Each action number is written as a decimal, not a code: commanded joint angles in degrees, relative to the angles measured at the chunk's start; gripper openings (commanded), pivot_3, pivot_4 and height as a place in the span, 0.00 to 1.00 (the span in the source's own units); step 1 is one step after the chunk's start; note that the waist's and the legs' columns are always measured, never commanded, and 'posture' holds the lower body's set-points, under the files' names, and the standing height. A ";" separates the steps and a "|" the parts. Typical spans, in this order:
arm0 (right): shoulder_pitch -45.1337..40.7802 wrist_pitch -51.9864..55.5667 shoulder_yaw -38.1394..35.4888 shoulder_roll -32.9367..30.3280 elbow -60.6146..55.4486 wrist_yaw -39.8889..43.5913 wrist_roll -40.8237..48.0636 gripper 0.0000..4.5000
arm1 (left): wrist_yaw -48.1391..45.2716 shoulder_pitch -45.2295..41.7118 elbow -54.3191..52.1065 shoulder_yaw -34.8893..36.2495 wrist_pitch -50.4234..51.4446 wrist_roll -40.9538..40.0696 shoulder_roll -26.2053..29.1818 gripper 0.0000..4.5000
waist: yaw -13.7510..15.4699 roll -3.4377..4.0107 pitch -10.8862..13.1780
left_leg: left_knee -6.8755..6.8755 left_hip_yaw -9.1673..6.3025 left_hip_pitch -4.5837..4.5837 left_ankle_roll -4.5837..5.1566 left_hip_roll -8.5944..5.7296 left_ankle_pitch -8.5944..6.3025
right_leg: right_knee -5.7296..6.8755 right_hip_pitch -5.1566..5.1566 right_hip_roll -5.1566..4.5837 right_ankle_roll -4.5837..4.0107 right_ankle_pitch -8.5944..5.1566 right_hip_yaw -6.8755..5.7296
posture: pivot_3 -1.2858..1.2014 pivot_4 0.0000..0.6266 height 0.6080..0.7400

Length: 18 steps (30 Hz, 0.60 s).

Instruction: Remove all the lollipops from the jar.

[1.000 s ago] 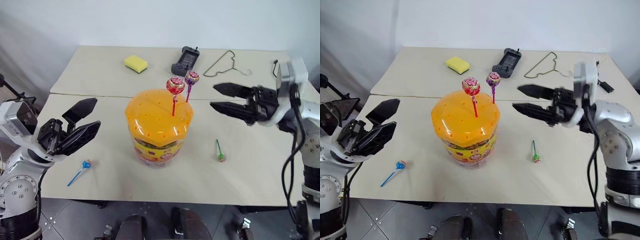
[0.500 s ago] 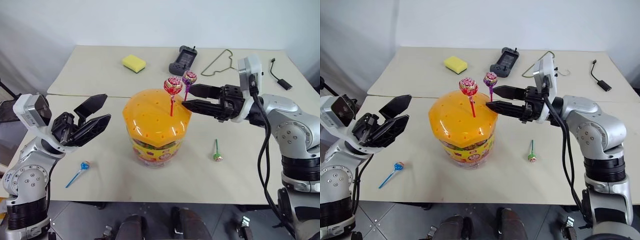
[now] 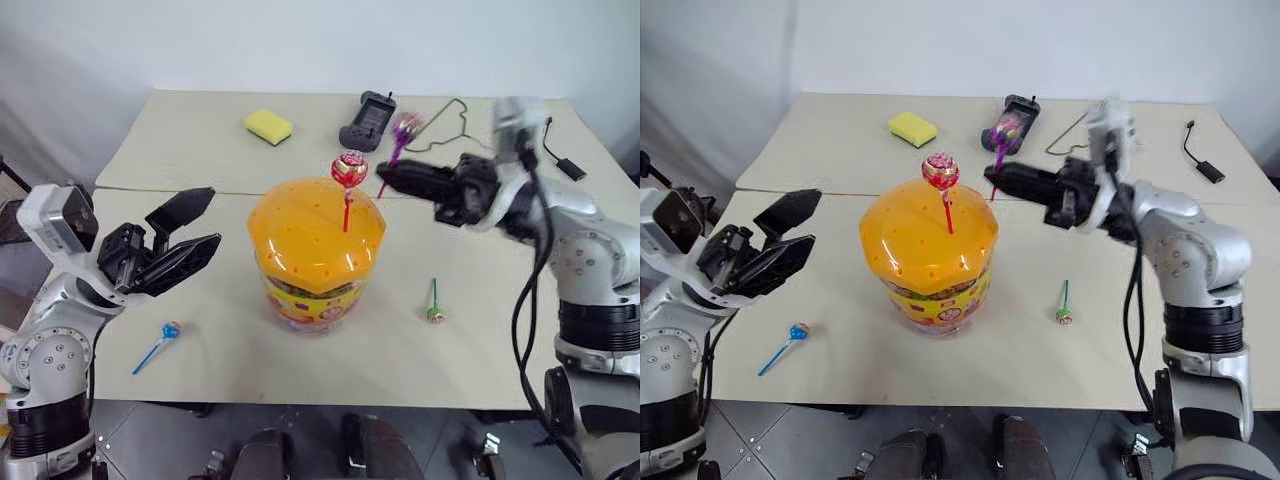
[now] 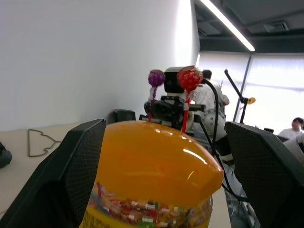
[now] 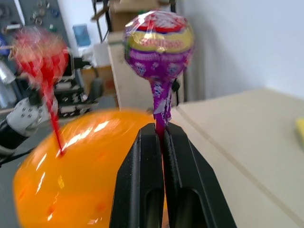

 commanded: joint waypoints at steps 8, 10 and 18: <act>16.20 -1.15 6.83 -33.22 13.77 5.90 -22.87 0.01 | -11.94 2.52 -2.64 -3.33 -3.36 8.76 7.91 0.94 | -0.27 0.05 0.02 | -0.12 0.12 -0.08 0.24 0.00 -0.26 | -0.60 0.06 -0.02 -0.04 -0.03 -0.01 | 0.52 0.24 1.00; 19.99 -7.00 8.47 -33.64 17.12 3.88 -28.79 0.01 | -11.90 3.06 -2.94 -3.09 -3.37 8.66 7.60 0.94 | -0.87 0.14 0.08 | -0.12 0.32 -0.09 0.16 0.01 -0.23 | -0.56 -0.01 0.00 -0.02 -0.01 0.08 | 0.52 0.24 1.00; 23.52 -21.95 11.49 -27.91 31.00 -1.43 -41.09 0.01 | -10.71 1.52 -2.65 -3.45 -4.03 9.16 6.48 0.94 | -1.49 0.22 0.13 | 0.02 0.43 0.08 -0.20 0.03 0.04 | -0.18 -0.01 0.15 0.11 0.06 0.19 | 0.52 0.24 1.00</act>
